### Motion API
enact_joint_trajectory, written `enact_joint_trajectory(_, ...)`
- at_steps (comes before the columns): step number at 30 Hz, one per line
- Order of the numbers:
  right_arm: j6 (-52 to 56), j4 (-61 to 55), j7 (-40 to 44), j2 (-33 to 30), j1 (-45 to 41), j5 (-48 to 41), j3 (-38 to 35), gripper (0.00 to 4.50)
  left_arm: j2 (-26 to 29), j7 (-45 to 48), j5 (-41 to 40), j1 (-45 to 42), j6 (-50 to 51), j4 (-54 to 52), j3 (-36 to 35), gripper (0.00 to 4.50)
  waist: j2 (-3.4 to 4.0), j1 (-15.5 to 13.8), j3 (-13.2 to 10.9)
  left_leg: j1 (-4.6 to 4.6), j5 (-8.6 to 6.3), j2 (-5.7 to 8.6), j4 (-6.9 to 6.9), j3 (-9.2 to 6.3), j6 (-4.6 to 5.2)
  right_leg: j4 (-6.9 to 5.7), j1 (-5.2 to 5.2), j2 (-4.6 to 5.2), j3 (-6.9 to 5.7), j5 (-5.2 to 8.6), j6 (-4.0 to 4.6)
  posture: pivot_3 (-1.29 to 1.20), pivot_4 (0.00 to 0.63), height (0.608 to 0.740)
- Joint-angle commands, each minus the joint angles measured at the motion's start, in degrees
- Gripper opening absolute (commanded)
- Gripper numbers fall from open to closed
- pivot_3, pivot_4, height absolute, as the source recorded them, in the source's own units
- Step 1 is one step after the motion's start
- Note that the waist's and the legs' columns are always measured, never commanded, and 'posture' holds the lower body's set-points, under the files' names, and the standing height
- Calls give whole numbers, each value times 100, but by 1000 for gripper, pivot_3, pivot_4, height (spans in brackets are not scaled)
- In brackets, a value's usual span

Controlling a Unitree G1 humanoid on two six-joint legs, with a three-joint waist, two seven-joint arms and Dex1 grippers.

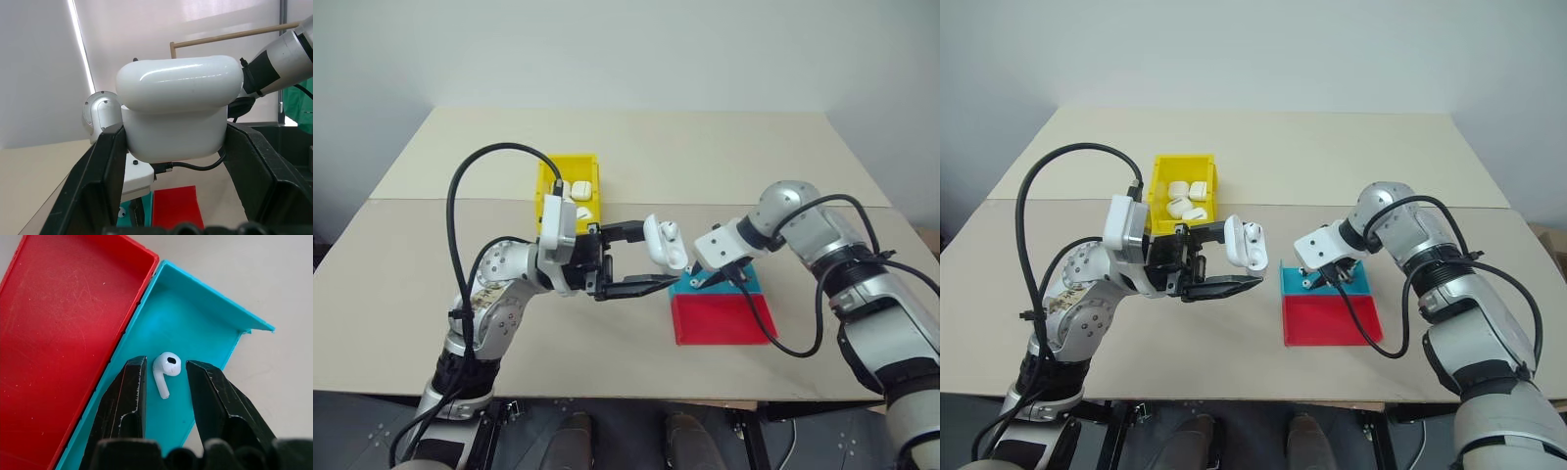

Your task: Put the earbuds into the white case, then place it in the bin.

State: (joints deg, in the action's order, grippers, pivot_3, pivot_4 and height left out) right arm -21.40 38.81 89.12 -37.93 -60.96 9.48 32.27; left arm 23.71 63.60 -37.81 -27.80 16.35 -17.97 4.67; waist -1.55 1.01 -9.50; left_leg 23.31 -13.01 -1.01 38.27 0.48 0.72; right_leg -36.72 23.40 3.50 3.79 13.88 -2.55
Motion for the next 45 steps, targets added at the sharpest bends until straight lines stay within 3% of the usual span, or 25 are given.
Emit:
enact_joint_trajectory(1,-238,85,44,58,-146,164,-69,1633,2,-39,4,-35,-130,-187,-69,2749,0,1,0,0,0,0,0,0,0,-1,0,0,0,0,0,0,150,740)
enact_joint_trajectory(22,-646,633,-316,334,-88,679,-45,1633,30,-39,-5,-23,-103,-217,-64,2749,1,7,-1,-6,0,1,0,-2,-1,-4,-2,0,0,0,1,0,150,740)
enact_joint_trajectory(27,-649,632,-384,399,20,712,-63,620,28,-48,-13,-9,-100,-245,-58,2749,1,14,0,-16,0,1,0,-3,-1,-3,-13,0,0,0,1,0,150,740)
enact_joint_trajectory(32,-601,640,-547,382,78,814,-93,620,37,-46,-40,2,-72,-273,-57,2749,2,21,0,-24,0,1,0,-4,-1,-4,-20,-1,0,-1,1,0,150,740)
enact_joint_trajectory(38,67,354,-206,160,136,356,-533,620,-1,-21,-104,-53,-22,-241,-22,2749,1,17,0,-21,0,1,0,-6,-1,-3,-19,-1,0,-1,1,0,150,740)
enact_joint_trajectory(45,1385,-557,338,-584,438,-842,-1195,620,-79,119,-200,-171,25,-117,61,2749,4,-19,-2,-9,0,3,0,-9,0,4,-13,3,-2,0,1,0,150,740)
